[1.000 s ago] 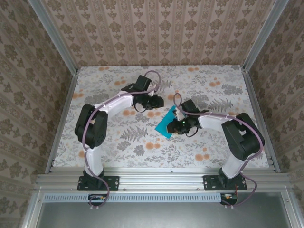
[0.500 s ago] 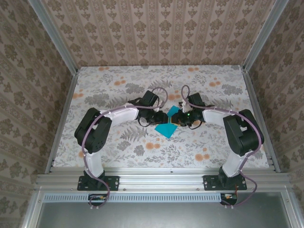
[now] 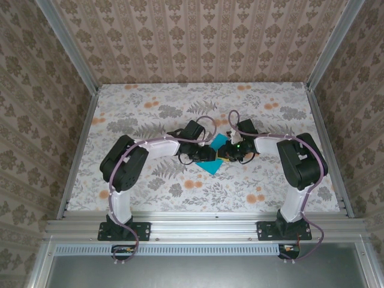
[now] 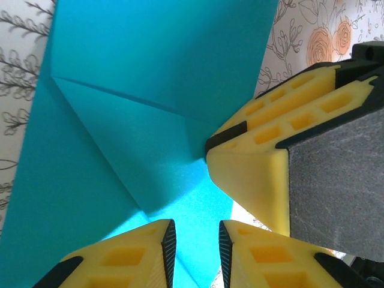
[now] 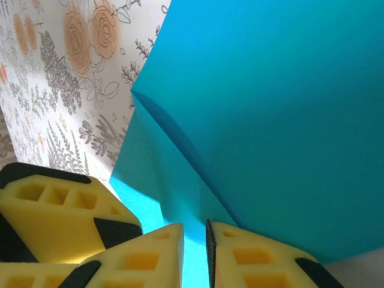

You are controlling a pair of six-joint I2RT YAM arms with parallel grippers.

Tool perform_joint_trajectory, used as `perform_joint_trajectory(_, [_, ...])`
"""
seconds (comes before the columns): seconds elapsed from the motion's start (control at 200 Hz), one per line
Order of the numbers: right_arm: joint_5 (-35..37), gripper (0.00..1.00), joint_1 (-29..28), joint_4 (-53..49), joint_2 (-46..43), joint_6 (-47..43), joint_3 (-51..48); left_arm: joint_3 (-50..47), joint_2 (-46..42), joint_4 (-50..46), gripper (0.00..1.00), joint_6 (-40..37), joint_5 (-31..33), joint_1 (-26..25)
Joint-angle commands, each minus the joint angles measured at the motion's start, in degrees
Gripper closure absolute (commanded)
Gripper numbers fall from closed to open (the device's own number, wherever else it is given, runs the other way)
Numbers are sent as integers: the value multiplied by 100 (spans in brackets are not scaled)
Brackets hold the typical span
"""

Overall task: Fold a paper plane with a square sheet of paper (pick it up from the middle)
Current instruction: Fold the triangle a second time at the center of the table.

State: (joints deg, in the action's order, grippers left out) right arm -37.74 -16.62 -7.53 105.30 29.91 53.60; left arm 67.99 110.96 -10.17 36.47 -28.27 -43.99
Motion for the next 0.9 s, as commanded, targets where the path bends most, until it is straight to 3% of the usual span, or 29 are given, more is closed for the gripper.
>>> perform_joint_trajectory(0.0, [123,80,41,-94,151,-167,102,-69,49,112,72,113,-108,-119])
perform_joint_trajectory(0.43, [204,82,85,-263,297,-248,159,-456,136,507,75,348,-272,-430])
perform_joint_trajectory(0.895, [267,84,98,-373,255,-317,160,-869,-53,312,76,232,-277,-618])
